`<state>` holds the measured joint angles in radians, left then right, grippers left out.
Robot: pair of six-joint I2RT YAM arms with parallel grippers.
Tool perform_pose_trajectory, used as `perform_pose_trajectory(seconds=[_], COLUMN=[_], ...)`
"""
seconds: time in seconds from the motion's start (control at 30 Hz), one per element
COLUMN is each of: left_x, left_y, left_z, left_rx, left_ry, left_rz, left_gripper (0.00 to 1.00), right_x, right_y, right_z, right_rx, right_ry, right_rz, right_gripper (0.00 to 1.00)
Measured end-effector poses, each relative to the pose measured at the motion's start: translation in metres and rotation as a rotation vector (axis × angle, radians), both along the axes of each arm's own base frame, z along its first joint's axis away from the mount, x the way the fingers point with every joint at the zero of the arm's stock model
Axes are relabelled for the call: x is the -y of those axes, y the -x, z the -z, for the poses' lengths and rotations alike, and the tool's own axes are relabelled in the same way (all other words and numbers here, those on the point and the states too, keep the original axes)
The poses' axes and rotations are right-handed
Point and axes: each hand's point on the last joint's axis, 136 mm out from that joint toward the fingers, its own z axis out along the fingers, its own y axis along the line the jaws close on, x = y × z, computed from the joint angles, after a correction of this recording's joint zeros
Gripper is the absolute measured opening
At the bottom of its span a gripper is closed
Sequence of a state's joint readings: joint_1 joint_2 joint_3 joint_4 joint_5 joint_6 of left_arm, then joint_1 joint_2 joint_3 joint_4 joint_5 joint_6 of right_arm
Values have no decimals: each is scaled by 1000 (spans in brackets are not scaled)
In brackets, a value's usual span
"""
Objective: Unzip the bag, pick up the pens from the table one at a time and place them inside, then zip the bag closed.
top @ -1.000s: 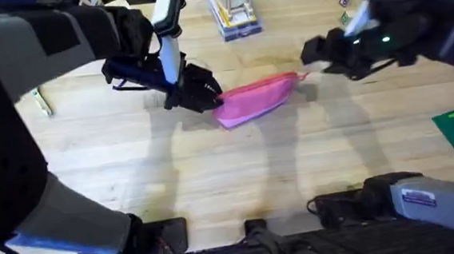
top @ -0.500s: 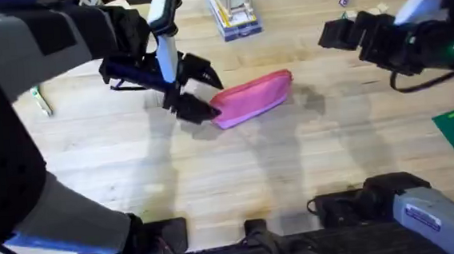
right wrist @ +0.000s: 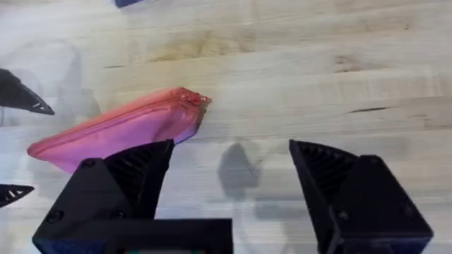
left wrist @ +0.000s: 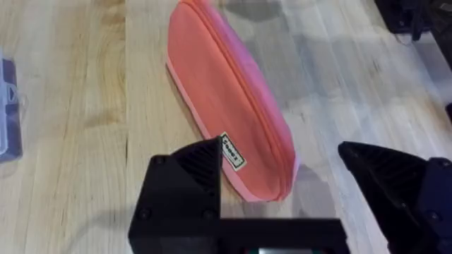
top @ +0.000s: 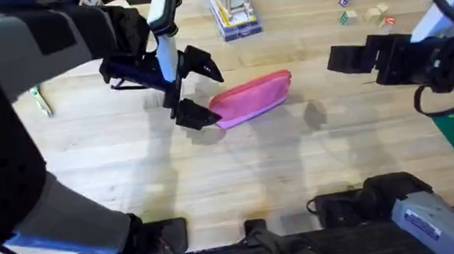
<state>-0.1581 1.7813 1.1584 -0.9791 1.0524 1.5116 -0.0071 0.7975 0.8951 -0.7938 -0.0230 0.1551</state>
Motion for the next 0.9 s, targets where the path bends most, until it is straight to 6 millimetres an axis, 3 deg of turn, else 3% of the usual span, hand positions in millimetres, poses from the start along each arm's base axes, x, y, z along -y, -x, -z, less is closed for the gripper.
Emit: perform_pose_trajectory(seconds=[0.17,0.3,0.63,0.9], left_x=[-2,-7,-37,-79], left_y=[-1,-2,-2,12], left_z=[2,-12,-82,-138], left_rx=[7,42,169,185], left_ry=[-28,-76,-258,-322], left_rz=[-4,-35,-319,-746], left_gripper=[996,996,995,995], right_x=[-1,-3,-7,-7], right_y=[0,1,18,25], right_z=[0,1,-7,-19], right_rx=[1,-1,26,86], right_ry=[15,25,73,83], right_rz=[-25,-53,-117,-120], right_gripper=[997,997,997,997])
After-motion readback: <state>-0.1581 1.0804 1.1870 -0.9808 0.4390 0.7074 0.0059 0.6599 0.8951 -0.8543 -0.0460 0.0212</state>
